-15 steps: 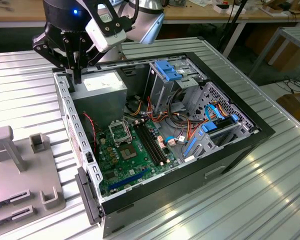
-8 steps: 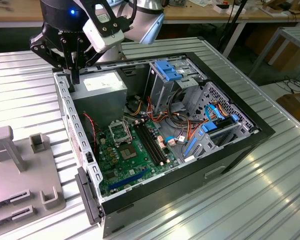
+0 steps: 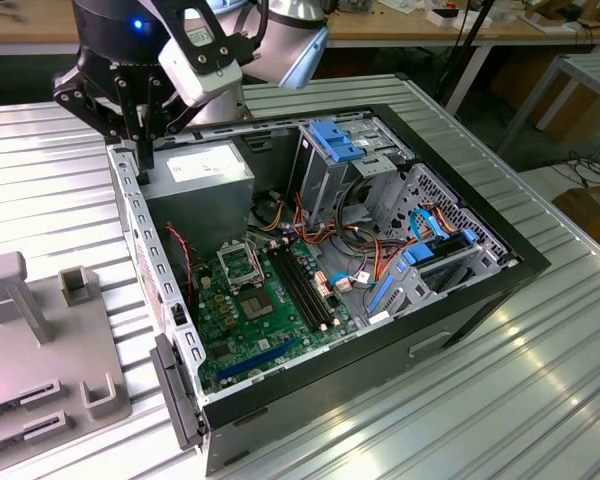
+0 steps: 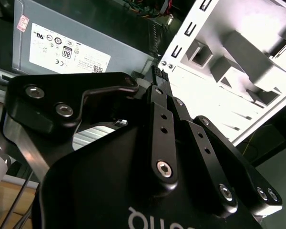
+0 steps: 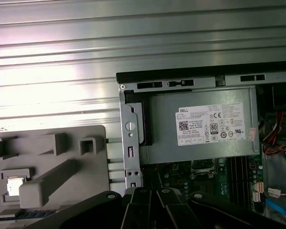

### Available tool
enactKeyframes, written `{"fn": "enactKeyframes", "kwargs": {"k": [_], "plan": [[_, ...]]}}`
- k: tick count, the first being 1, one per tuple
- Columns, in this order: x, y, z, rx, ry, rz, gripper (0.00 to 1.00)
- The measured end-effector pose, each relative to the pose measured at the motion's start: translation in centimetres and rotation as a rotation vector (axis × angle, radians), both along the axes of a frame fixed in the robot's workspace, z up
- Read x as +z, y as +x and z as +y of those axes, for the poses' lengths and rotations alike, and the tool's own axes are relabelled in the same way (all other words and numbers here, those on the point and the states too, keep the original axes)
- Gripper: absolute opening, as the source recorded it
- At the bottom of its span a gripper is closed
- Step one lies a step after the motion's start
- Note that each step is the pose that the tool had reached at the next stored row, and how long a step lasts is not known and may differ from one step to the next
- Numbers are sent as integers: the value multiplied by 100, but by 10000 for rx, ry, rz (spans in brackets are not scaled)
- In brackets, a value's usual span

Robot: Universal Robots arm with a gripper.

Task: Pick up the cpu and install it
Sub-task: 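Reach for the cpu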

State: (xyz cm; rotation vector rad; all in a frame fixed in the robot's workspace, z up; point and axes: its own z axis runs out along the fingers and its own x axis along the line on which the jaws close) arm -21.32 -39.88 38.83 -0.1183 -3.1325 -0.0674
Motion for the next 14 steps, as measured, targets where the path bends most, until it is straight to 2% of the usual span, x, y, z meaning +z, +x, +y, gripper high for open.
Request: {"fn": "enactKeyframes", "kwargs": {"k": [14], "plan": [[-3, -77, 0, 0, 0, 22, 11]]}}
